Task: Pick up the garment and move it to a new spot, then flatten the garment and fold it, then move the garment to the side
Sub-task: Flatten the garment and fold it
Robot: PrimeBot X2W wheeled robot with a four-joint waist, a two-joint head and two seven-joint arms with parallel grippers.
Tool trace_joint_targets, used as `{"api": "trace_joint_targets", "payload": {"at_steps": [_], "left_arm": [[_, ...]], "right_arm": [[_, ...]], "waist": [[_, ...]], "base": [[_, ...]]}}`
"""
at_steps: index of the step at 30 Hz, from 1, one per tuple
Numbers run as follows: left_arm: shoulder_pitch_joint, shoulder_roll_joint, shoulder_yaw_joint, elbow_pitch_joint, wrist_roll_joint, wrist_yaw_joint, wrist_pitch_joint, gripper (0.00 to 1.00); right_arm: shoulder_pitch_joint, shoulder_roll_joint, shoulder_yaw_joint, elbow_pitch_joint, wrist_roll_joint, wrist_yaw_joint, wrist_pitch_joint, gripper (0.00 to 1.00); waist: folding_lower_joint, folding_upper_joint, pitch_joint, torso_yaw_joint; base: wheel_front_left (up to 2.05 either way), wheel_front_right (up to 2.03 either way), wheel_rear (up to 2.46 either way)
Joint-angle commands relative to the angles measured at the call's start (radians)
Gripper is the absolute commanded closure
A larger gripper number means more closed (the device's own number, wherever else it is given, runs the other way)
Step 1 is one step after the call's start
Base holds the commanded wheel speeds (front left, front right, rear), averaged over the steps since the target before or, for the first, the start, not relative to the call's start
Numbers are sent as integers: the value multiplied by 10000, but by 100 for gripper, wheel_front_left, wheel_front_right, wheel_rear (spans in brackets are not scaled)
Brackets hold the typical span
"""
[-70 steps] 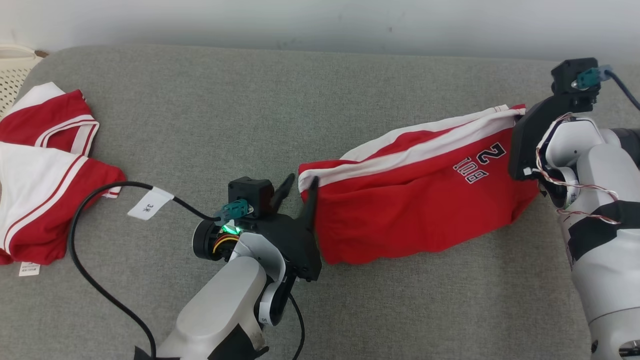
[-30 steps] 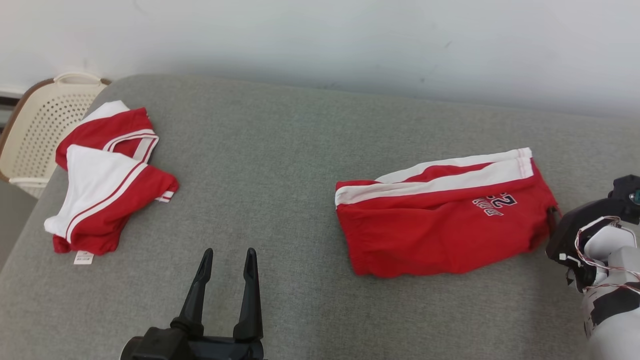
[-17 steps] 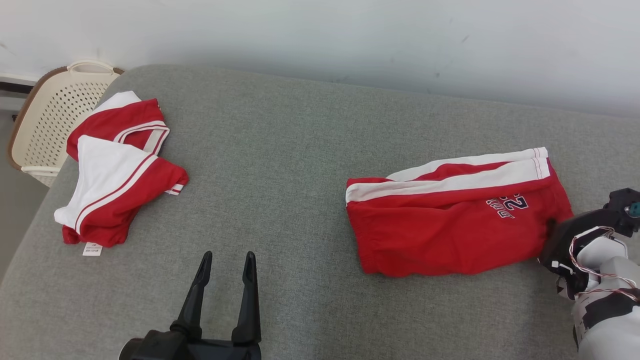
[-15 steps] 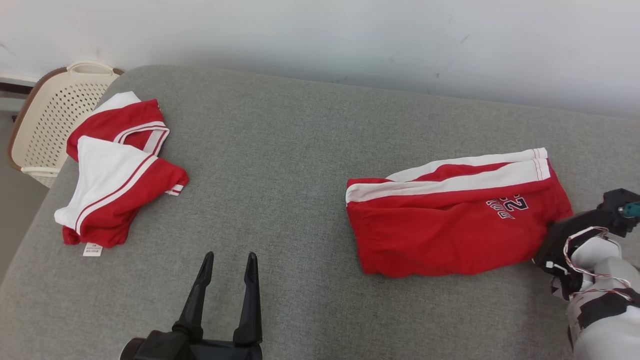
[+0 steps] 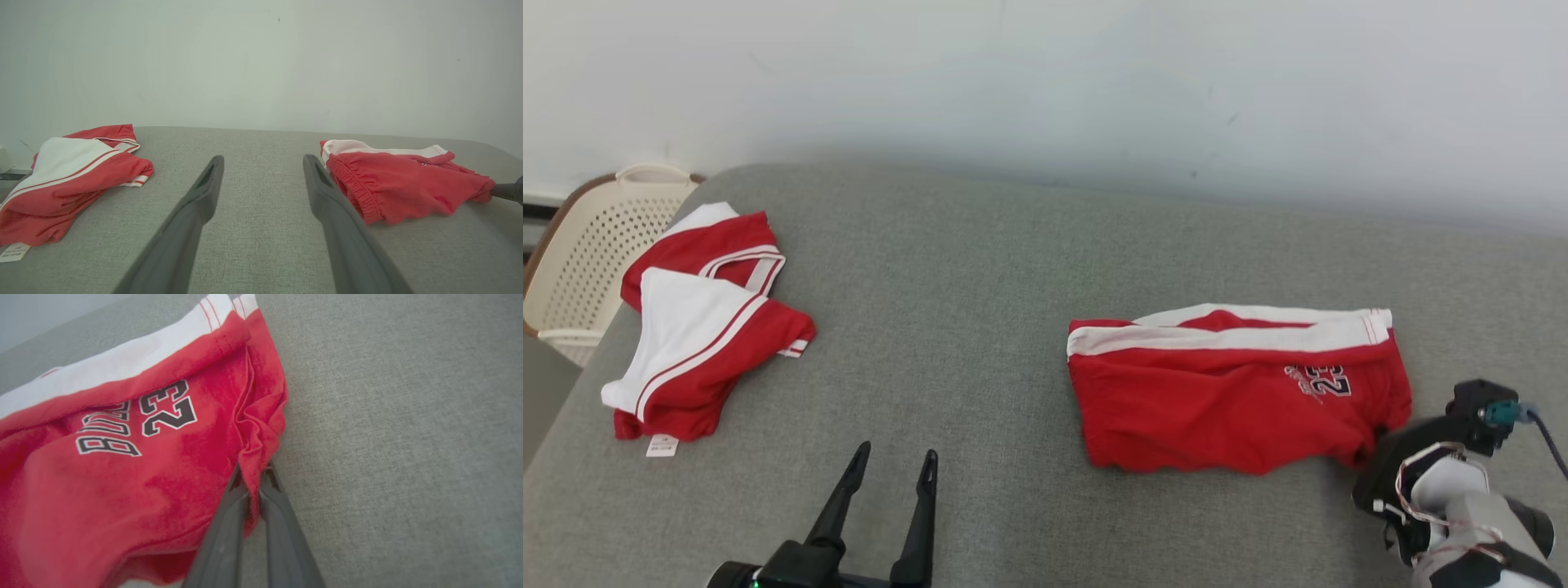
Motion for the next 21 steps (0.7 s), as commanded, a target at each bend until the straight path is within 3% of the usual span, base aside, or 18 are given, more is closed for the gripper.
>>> {"api": "trace_joint_targets", "payload": {"at_steps": [1, 3, 4, 5, 6, 11, 21], "left_arm": [[-22, 114, 74, 72, -89, 34, 46, 0], [105, 233, 206, 113, -177, 73, 94, 0], [182, 272, 249, 110, -238, 70, 111, 0], [255, 298, 280, 112, -266, 94, 130, 0], [310, 322, 292, 112, -272, 111, 137, 0], [534, 376, 258, 51, -350, 119, 228, 0], [927, 159, -121, -206, -509, 109, 424, 0]], "right_arm": [[465, 30, 138, -114, 131, 8, -28, 100], [838, 61, 210, -300, 270, 8, 0, 100], [964, 93, 268, -428, 333, 8, -21, 73], [1105, 124, 299, -544, 386, 8, 11, 14], [1261, 140, 348, -655, 428, 8, 98, 0], [1597, 89, 310, -1163, 601, 8, 940, 0], [901, -321, -290, -3436, -196, 8, 5112, 0]], "waist": [[1, 0, -408, -324], [1, 0, -569, -443], [1, 0, -626, -493], [1, 0, -695, -539], [1, 0, -760, -571], [1, 0, -971, -634], [1, 0, -988, -291]], "base": [[0, 0, 0], [0, 0, 0], [0, 0, 0], [0, 0, 0], [0, 0, 0], [0, 0, 0], [0, 0, 0]]}}
